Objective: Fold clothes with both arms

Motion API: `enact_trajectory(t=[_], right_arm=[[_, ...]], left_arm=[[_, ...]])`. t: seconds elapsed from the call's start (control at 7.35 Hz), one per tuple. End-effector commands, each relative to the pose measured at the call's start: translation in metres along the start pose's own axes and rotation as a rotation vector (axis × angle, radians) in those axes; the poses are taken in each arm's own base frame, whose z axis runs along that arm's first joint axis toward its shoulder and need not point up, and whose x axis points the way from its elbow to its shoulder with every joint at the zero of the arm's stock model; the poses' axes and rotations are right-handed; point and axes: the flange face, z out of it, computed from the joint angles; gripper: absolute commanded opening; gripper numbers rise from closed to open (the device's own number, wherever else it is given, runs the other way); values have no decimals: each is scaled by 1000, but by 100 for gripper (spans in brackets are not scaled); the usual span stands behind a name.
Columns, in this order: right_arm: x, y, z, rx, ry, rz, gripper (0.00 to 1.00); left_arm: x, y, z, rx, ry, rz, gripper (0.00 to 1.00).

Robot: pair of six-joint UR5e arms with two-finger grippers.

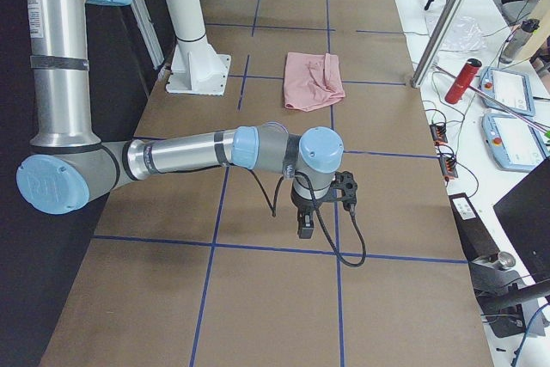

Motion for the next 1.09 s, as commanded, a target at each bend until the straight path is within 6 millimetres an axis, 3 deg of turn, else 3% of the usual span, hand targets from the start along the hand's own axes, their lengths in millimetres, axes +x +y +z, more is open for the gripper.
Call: enact_trajectory(t=[0.0,0.14,0.27,0.54,0.95], right_arm=[[9,13,12,-23,-1,10,100],[16,20,19,-23,-1,18,100],[21,28,27,-24,0,8,100],[34,39,40,-42,-3,38,100],[37,41,43,-49,-3,53,100]], left_arm=[[3,12,-12,-31,-3,0,100],[-3,28,-5,-48,0,-14,100],[0,28,-5,-46,0,-6,100],[23,14,-12,32,1,111,100],[42,8,5,7,14,97,100]])
